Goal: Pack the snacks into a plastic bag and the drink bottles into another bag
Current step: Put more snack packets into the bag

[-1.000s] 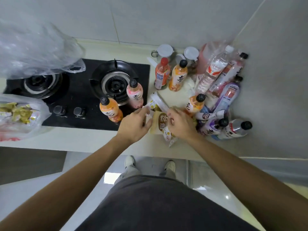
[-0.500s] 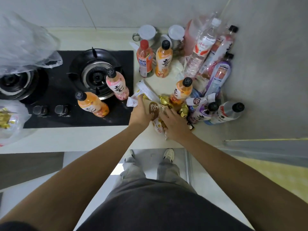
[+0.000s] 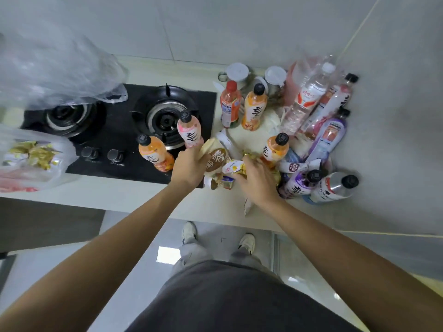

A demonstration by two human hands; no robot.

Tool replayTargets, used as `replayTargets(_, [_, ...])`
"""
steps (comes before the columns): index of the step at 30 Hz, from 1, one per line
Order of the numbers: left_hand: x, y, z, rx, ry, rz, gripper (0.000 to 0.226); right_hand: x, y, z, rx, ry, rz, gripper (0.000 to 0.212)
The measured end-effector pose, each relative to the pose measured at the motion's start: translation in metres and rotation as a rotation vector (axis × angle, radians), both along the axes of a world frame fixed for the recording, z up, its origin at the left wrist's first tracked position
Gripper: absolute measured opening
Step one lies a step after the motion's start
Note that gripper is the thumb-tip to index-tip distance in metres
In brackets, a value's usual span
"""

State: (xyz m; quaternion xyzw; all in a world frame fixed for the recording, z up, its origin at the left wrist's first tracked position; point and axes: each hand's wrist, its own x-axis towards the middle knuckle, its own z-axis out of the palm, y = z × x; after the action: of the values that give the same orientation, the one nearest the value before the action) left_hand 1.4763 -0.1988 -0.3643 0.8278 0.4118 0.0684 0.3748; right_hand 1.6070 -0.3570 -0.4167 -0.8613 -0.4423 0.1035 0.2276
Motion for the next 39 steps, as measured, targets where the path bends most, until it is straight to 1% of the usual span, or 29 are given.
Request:
replayTargets(1, [-0.009,0.002,0.005,0.024,-0.022,0.019,0.006,-0.002,0.006,0.004,0.029,0.067,-0.03,0.05])
replayTargets(3, [-0.029,0.003,0.014,0.057,-0.032,0.08,0.01,-0.009,0.021,0.009,0.055,0.181,-0.06,0.042])
replayTargets(5, [-0.052,0.004,0.022,0.076,-0.015,0.161,0.012,-0.021,0.033,0.012,0.071,0.246,-0.014,0.036])
replayTargets(7, [-0.079,0.006,0.027,0.102,-0.001,0.227,0.011,-0.039,0.044,0.016,0.092,0.291,0.052,0.039])
replayTargets(9, [-0.109,0.011,0.028,0.08,-0.016,0.291,0.011,-0.061,0.052,0.021,0.084,0.313,0.107,0.041])
replayTargets(12, [-0.158,0.02,0.024,0.004,-0.04,0.381,0.012,-0.098,0.066,0.023,0.078,0.367,0.154,0.032])
replayTargets(14, [-0.192,0.032,0.02,-0.014,-0.046,0.42,0.015,-0.125,0.082,0.022,0.036,0.405,0.185,0.027])
replayTargets(16, [-0.229,0.049,0.017,-0.028,-0.063,0.461,0.015,-0.155,0.103,0.024,0.019,0.446,0.213,0.031])
replayTargets(18, [-0.27,0.07,0.018,-0.043,-0.074,0.495,0.015,-0.187,0.13,0.024,0.03,0.469,0.225,0.045])
replayTargets(21, [-0.336,0.108,0.021,-0.061,-0.094,0.555,0.016,-0.242,0.177,0.026,0.034,0.523,0.206,0.026])
replayTargets(22, [-0.359,0.122,0.023,-0.058,-0.099,0.578,0.015,-0.261,0.194,0.026,0.029,0.537,0.207,0.023])
replayTargets(25, [-0.419,0.163,0.027,-0.041,-0.105,0.634,0.012,-0.312,0.244,0.027,-0.013,0.561,0.243,0.024])
replayTargets(28, [-0.462,0.204,0.026,-0.049,-0.104,0.681,0.011,-0.35,0.29,0.03,-0.039,0.576,0.248,0.024])
replayTargets(32, [-0.486,0.262,0.019,-0.117,-0.181,0.767,0.01,-0.377,0.357,0.032,-0.057,0.601,0.266,0.02])
replayTargets(35, [-0.483,0.304,0.017,-0.136,-0.208,0.791,0.006,-0.385,0.412,0.029,-0.057,0.596,0.233,0.024])
replayTargets(37, [-0.479,0.332,0.014,-0.137,-0.201,0.772,0.003,-0.388,0.447,0.023,-0.051,0.578,0.186,0.029])
replayTargets(39, [-0.476,0.362,0.01,-0.139,-0.149,0.735,0.005,-0.388,0.478,0.014,-0.06,0.545,0.162,0.03])
